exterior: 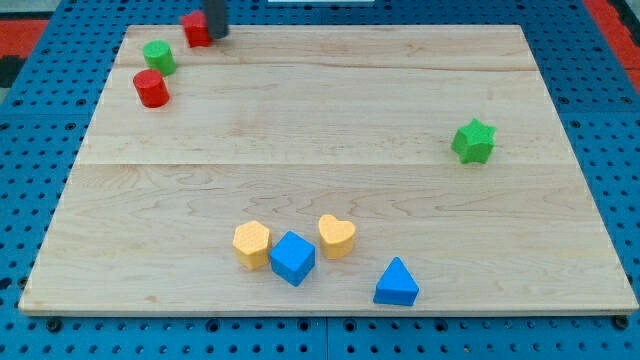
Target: Move the green star slightly to the bottom
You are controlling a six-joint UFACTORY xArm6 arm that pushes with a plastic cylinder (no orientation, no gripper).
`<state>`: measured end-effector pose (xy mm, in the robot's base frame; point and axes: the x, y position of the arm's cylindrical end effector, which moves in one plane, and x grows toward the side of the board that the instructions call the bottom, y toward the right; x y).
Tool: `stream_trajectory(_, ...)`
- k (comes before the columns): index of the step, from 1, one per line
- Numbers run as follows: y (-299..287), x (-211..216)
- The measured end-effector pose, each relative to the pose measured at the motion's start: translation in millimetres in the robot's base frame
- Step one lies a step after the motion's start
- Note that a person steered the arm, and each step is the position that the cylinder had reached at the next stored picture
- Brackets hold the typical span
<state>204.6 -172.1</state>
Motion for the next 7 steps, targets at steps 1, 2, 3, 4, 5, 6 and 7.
stream_trajectory(1, 20, 42)
stream_trajectory(2, 114, 84)
stream_trajectory(3, 235, 116)
stream_trajectory(4, 336, 170)
stream_trajectory(5, 353, 191)
stream_trajectory(6, 368, 198)
stream_trajectory(7, 363, 244)
